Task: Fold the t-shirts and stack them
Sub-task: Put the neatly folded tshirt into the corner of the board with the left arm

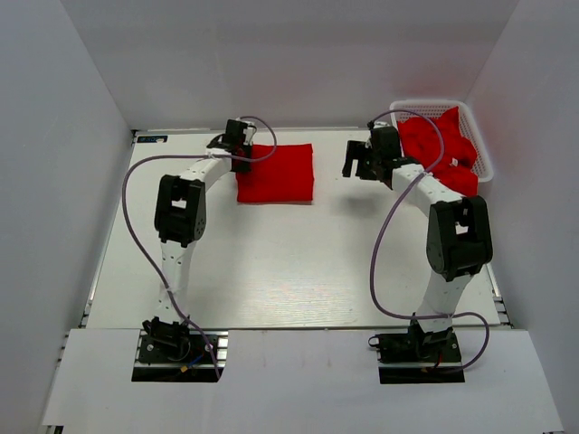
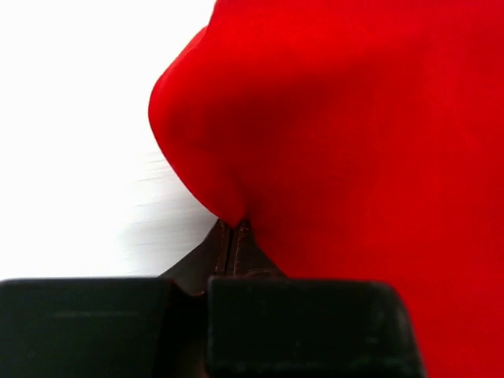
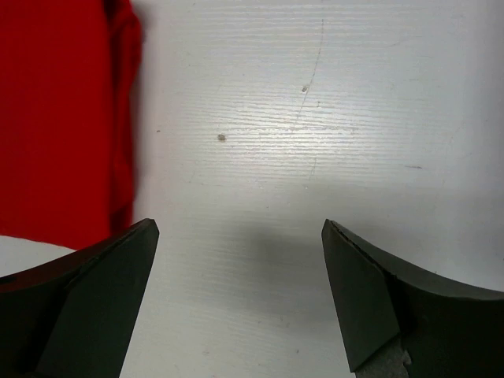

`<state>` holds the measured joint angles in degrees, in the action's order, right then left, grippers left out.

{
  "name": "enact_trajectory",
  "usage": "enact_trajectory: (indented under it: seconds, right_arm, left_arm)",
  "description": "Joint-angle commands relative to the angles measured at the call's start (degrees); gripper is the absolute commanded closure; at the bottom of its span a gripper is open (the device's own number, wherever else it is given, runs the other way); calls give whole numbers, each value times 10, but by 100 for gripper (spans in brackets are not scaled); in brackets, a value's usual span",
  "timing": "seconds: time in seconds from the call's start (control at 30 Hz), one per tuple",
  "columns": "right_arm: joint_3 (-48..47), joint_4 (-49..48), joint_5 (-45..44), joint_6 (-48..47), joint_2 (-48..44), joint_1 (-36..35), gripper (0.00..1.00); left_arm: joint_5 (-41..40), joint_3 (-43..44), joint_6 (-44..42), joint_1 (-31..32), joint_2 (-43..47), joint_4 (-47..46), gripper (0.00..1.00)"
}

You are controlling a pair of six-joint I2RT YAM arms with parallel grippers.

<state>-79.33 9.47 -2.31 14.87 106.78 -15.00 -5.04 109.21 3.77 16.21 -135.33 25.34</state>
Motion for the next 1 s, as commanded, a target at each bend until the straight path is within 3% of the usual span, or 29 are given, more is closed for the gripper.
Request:
enact_trajectory:
  seconds: [0.0, 0.2, 0.6, 0.87, 0.9, 0.93, 0.97]
  right_arm:
    - [14, 4, -9, -7, -48, 2, 10]
    - [46, -4, -25, -5, -94, 2, 10]
    - [30, 42, -68, -13, -100, 5, 10]
    - [-2, 58, -75, -7, -74, 3, 10]
    - [-7, 62, -73, -4, -64, 2, 10]
    - [-13, 69, -69, -4, -60, 3, 10]
    - [-27, 72, -66, -3, -57, 4, 10]
  left_arm:
    - [-59, 41, -39, -42, 48, 45, 100]
    - [-124, 98, -73, -96, 47, 70, 100]
    - [-200, 186, -182, -202, -2, 24, 100]
    - [-184, 239, -250, -231, -48, -53, 100]
    - [-201, 255, -250, -231, -54, -53, 74]
    - [-210, 255, -250, -231, -54, -58, 54]
    - [-231, 255, -250, -231, -54, -58, 21]
